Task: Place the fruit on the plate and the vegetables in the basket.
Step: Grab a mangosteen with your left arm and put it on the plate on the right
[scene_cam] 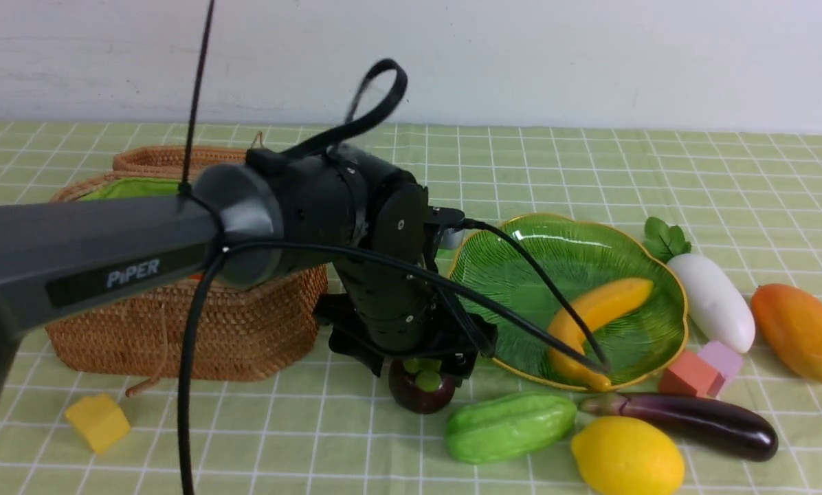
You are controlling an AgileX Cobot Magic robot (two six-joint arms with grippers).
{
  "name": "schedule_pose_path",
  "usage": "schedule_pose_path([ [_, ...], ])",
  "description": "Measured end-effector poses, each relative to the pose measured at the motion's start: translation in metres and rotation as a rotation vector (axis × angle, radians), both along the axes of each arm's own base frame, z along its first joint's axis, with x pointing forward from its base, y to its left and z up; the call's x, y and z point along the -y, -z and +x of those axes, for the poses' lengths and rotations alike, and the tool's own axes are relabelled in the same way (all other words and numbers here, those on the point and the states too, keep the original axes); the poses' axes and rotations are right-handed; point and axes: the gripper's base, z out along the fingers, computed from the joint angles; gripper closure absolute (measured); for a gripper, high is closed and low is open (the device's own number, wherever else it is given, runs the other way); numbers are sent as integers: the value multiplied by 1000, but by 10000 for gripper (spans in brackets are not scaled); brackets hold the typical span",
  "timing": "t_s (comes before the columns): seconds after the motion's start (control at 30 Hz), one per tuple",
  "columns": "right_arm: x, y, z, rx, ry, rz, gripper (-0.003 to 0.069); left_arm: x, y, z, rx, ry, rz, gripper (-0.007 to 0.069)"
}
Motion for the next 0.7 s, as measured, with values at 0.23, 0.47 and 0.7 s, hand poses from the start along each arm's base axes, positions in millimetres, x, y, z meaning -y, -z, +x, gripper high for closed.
schedule_pose_path([
  [0.23,2,2,0,-26,25,-14,523,7,19,9,21,-1,-10,-15],
  [0.47,14,11,5,-104,177,-100,519,8,28,12,14,0,1,33],
  [0.7,14,11,5,-108,179,-99,517,8,29,14,30,13,17,60],
])
